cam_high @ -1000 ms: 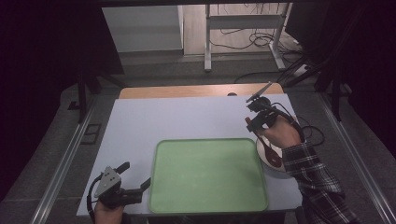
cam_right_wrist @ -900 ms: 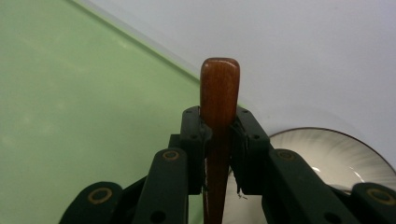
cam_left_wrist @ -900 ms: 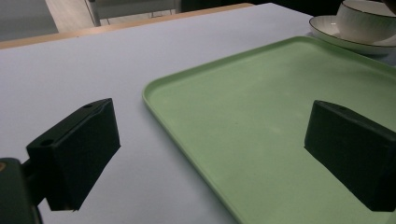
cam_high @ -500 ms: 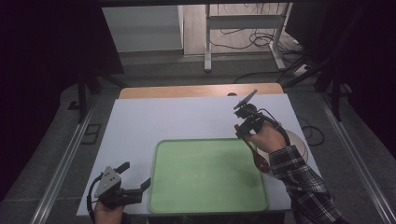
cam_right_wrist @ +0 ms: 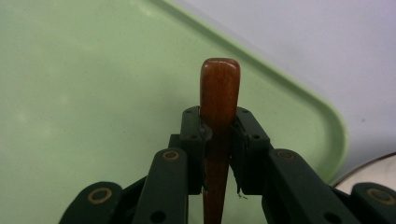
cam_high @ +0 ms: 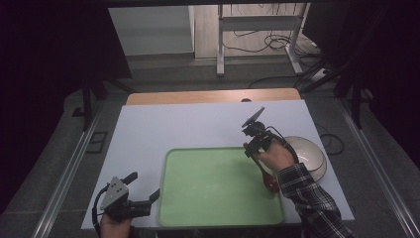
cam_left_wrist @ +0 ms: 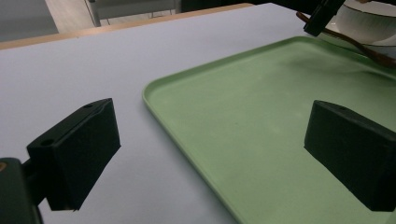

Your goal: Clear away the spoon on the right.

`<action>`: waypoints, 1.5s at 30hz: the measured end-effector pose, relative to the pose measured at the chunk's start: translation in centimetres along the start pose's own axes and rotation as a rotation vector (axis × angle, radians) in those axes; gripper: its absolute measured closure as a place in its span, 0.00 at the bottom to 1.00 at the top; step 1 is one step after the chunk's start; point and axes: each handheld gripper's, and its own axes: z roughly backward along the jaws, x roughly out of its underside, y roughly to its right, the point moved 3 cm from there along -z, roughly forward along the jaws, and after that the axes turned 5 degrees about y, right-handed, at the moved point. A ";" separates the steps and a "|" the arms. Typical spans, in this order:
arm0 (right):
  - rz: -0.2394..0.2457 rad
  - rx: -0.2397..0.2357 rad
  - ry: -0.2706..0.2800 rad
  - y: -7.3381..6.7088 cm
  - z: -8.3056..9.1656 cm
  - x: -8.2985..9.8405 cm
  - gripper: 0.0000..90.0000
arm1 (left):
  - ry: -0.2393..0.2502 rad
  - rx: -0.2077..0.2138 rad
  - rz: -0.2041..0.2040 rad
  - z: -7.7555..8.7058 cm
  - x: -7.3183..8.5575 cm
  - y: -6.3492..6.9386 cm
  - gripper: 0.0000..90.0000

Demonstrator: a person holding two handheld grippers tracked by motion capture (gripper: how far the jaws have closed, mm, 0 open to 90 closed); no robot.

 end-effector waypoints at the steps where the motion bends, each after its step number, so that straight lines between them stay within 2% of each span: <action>1: -0.005 -0.002 -0.001 0.0 -0.2 0.1 0.85 | 0.000 0.000 0.000 0.0 0.0 0.0 0.04; 12: -0.019 -0.013 0.016 0.4 -2.1 1.5 0.83 | -0.003 0.000 -0.001 0.0 0.0 0.0 0.04; 14: -0.003 -0.011 0.030 0.5 -2.0 1.7 0.78 | -0.002 -0.001 -0.001 0.0 0.0 0.0 0.04; 16: 0.005 -0.009 0.068 0.5 -1.5 1.9 0.72 | -0.002 -0.002 -0.001 0.0 0.0 0.0 0.04; 18: 0.002 -0.005 0.078 0.5 -1.4 2.0 0.71 | -0.002 -0.002 -0.002 0.0 0.0 0.0 0.04; 20: 0.007 -0.009 0.121 0.6 -0.8 2.3 0.71 | -0.003 -0.001 -0.005 0.0 0.0 0.0 0.04; 22: 0.015 -0.021 0.155 0.5 -0.5 2.5 0.73 | -0.004 -0.002 -0.006 -0.1 0.0 0.1 0.04; 28: 0.085 -0.043 0.197 -0.1 -0.7 3.8 0.94 | -0.005 -0.002 -0.009 -0.1 0.0 0.1 0.04; 30: 0.117 -0.042 0.229 -0.5 -0.8 4.2 1.00 | -0.006 -0.002 -0.008 -0.1 0.0 0.1 0.04; 34: 0.154 -0.033 0.296 -1.2 -0.9 4.9 1.00 | -0.002 -0.002 -0.007 0.0 0.0 0.1 0.04; 42: 0.157 -0.014 0.323 -1.4 -1.6 5.4 1.00 | 0.001 0.000 -0.004 0.0 0.0 0.1 0.04; 45: 0.183 -0.007 0.324 -1.4 -2.2 5.7 0.99 | 0.000 0.003 -0.003 0.0 0.0 0.0 0.04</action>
